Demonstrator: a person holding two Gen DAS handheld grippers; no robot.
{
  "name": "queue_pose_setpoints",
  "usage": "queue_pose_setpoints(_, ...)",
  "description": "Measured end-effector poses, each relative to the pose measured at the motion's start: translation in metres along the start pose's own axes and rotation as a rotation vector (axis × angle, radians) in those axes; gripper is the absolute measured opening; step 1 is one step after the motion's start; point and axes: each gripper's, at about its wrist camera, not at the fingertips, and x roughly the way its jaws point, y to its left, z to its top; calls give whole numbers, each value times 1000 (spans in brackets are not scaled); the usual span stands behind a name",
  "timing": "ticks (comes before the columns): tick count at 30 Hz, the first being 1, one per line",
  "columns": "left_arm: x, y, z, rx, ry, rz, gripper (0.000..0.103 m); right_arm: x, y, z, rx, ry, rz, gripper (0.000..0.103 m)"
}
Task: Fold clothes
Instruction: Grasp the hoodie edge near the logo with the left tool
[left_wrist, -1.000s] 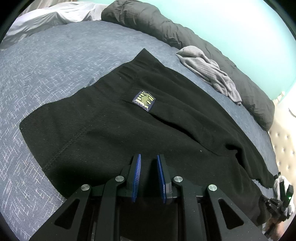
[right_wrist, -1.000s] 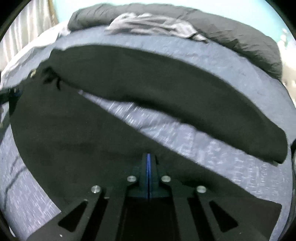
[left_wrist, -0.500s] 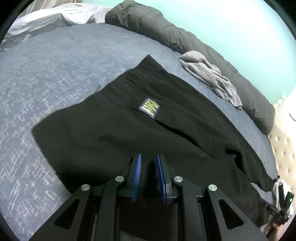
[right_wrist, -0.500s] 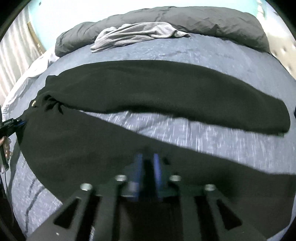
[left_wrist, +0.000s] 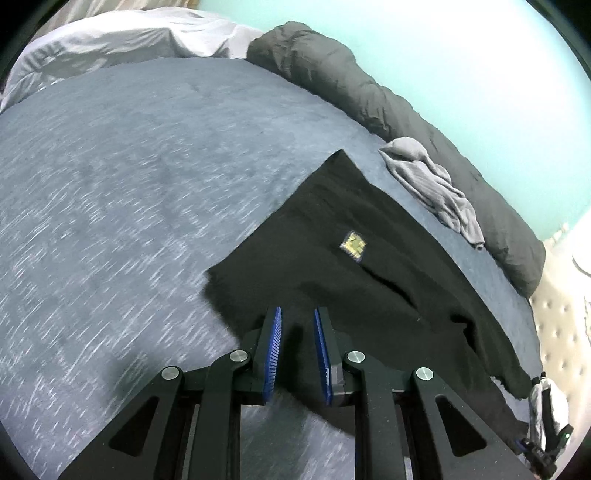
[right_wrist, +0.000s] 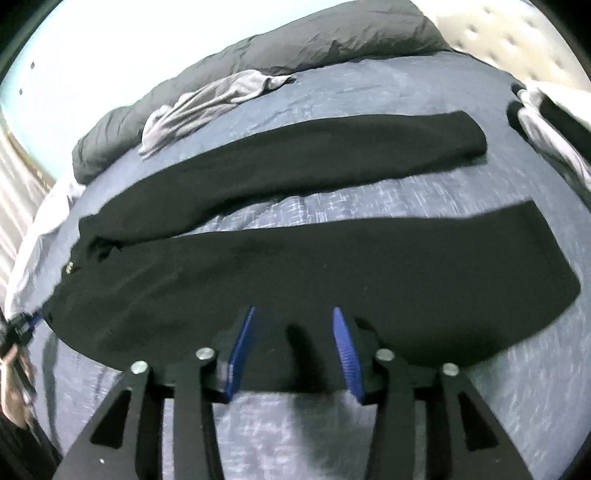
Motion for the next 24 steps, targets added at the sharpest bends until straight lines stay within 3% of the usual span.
queue_pose_setpoints(6, -1, 11, -16, -1, 29, 8, 20, -2, 35, -20, 12, -19, 46, 46)
queue_pose_setpoints(15, -5, 2, -25, 67, 20, 25, 20, 31, 106, -52, -25, 8, 208, 48)
queue_pose_setpoints(19, -9, -7, -7, 85, 12, 23, 20, 45, 134, -56, -83, 15, 259, 48)
queue_pose_setpoints(24, 10, -30, 47, 172, 72, 16, 20, 58, 143, -45, -82, 6, 323, 50)
